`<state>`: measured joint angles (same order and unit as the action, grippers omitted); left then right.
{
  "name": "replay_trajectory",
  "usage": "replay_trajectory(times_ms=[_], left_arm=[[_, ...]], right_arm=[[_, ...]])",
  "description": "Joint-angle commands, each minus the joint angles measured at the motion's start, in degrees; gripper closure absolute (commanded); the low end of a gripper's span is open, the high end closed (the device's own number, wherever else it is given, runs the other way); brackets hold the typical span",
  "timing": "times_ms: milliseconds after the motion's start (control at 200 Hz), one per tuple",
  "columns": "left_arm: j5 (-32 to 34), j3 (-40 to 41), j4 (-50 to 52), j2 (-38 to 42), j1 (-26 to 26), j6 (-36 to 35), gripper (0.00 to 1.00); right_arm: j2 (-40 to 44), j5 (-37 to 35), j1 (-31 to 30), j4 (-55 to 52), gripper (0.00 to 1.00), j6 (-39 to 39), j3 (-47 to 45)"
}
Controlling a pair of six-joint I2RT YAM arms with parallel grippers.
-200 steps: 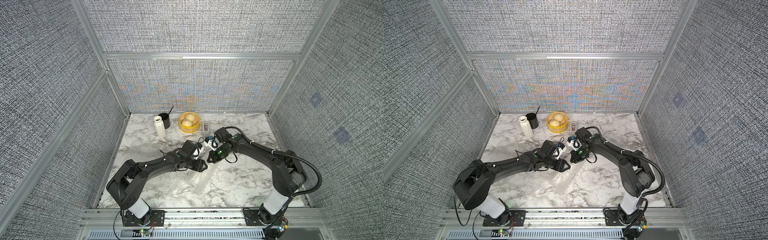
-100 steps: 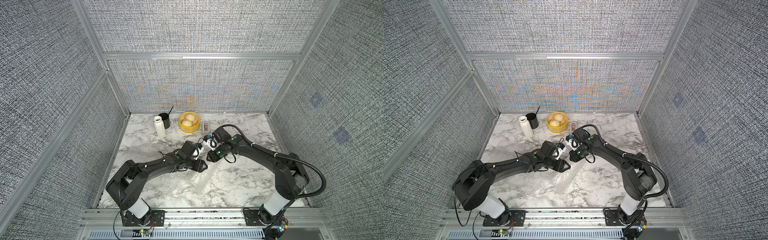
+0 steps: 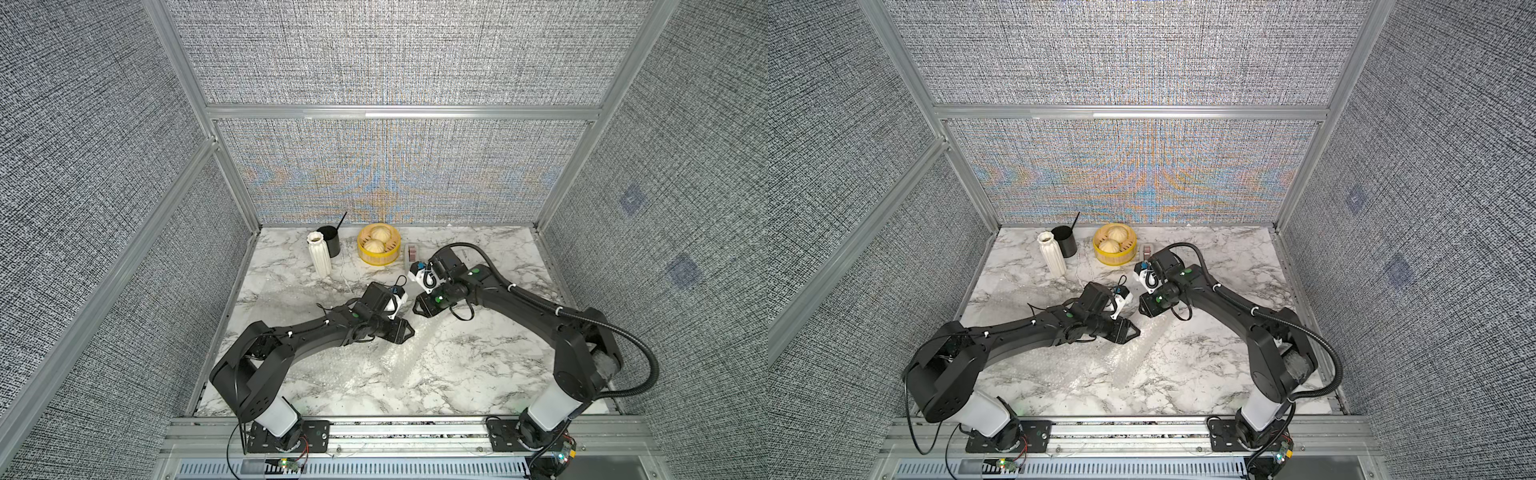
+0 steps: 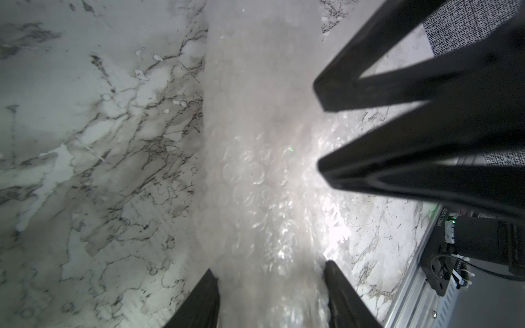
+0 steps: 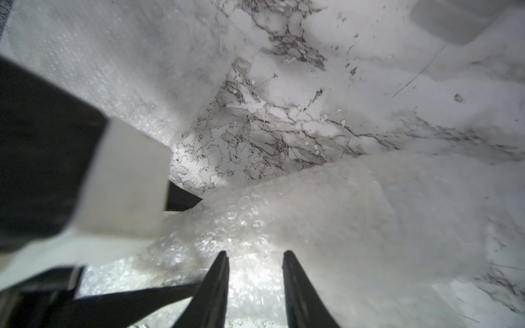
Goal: Wrap vases in bubble wrap
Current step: Stick the tape on the bubble wrap.
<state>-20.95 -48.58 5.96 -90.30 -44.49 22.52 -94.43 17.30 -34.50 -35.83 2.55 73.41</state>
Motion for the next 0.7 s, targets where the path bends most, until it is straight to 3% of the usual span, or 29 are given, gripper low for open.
replay_trajectory(times_ms=[0, 100, 175, 295, 370, 695], left_arm=[[1.31, 0.77, 8.02, -0.45, -0.07, -0.37, 0.50], [1.26, 0.59, 8.32, -0.75, -0.07, -0.47, 0.50], [1.25, 0.61, 8.27, -0.86, -0.07, -0.43, 0.50], [1.48, 0.43, 8.33, -0.93, -0.07, -0.27, 0.50], [1.51, 0.48, 8.34, -0.93, -0.07, -0.16, 0.50], [1.68, 0.37, 8.90, -0.58, -0.07, -0.03, 0.50]], right_arm=[[1.65, 2.18, 1.27, -1.83, 0.64, 1.15, -1.17], [2.73, 7.89, 3.22, -1.23, 0.65, 5.33, -1.83], [2.07, 13.63, 3.43, 0.94, 0.76, 10.89, -1.84], [0.54, 18.08, 3.54, 6.22, 0.79, 18.52, -2.94], [-1.46, 16.85, 4.01, 6.53, 0.84, 20.54, -2.21], [-9.35, 13.29, 3.77, 6.21, 0.87, 20.08, -0.37]])
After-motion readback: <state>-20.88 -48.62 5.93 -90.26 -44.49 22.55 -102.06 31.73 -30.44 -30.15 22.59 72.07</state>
